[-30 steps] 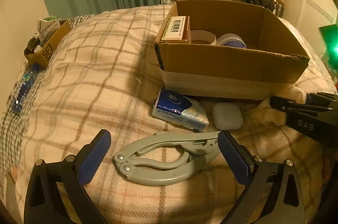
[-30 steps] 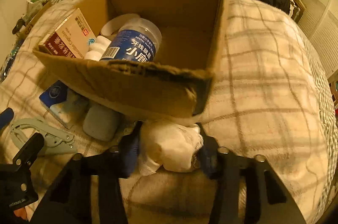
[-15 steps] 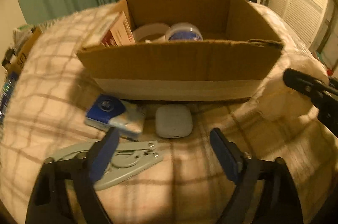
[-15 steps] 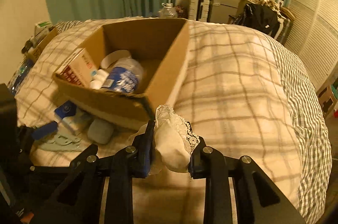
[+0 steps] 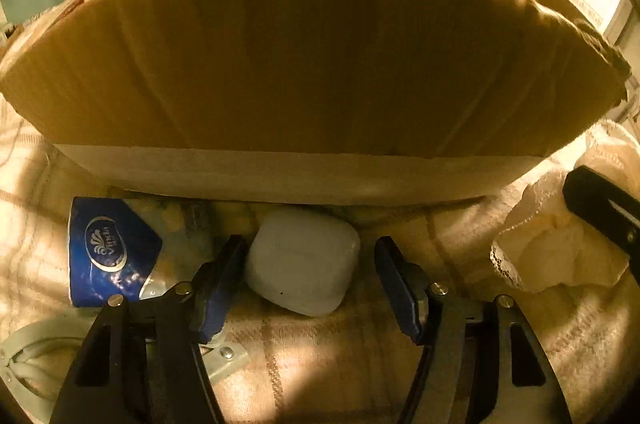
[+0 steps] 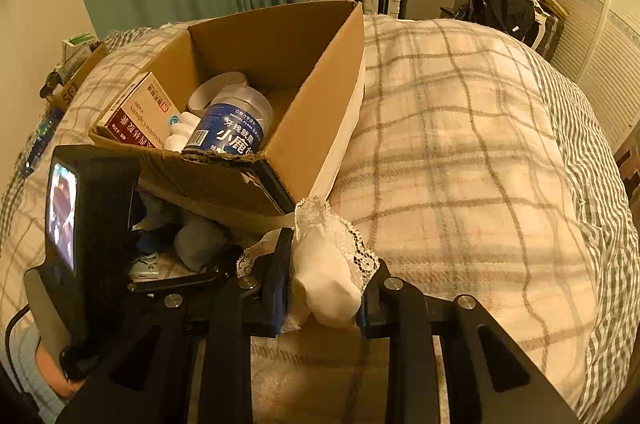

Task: Organize objects
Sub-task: 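Grasp the white earbud case with the left gripper while the right holds the cloth, then lower the earbud case and lace cloth into the cardboard box and release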

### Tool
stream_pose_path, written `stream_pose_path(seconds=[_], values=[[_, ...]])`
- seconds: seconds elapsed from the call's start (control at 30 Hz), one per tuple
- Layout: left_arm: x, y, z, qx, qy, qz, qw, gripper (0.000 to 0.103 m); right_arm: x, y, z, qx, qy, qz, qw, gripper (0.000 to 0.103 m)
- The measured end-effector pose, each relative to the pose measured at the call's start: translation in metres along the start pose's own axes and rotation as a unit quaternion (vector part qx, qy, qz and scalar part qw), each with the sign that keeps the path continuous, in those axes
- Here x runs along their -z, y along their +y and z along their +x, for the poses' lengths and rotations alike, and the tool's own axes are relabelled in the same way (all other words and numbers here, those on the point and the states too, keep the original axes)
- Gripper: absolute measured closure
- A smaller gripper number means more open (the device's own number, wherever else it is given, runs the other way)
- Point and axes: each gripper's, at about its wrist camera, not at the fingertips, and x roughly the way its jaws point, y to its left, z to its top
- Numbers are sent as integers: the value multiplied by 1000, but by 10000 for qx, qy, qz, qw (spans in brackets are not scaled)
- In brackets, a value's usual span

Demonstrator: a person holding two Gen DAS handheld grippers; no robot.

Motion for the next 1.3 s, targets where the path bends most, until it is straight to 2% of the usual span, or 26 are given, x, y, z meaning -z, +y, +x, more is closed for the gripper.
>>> stream_pose_path(seconds=[0.17, 0.4, 0.53, 0.77, 1.0, 1.13, 1.3], values=[[8, -2, -19, 12, -168, 27, 9999, 47, 3, 2, -1, 28, -36, -19, 10000, 78], [22, -6, -68, -113, -469, 41, 9988, 47, 8, 10, -13, 94, -231, -177, 9995, 78], [29, -3, -93, -334, -694, 82, 9970, 47, 13, 18, -29, 26, -395, -254, 9989, 78], [43, 4, -127, -453, -1030, 25, 9936, 47, 23, 22, -63, -7, -675, -187, 9975, 78], [30, 14, -160, -473, -1470, 36, 9880, 47, 21, 27, -108, -98, -1068, -193, 9940, 78], [23, 16, -182, -284, -1561, 45, 9873, 47, 10, 32, -133, -34, -1330, -299, 9907, 78], [6, 20, -199, -294, -1748, 123, 9841, 47, -12, 40, -158, 49, -1675, -491, 9846, 78]])
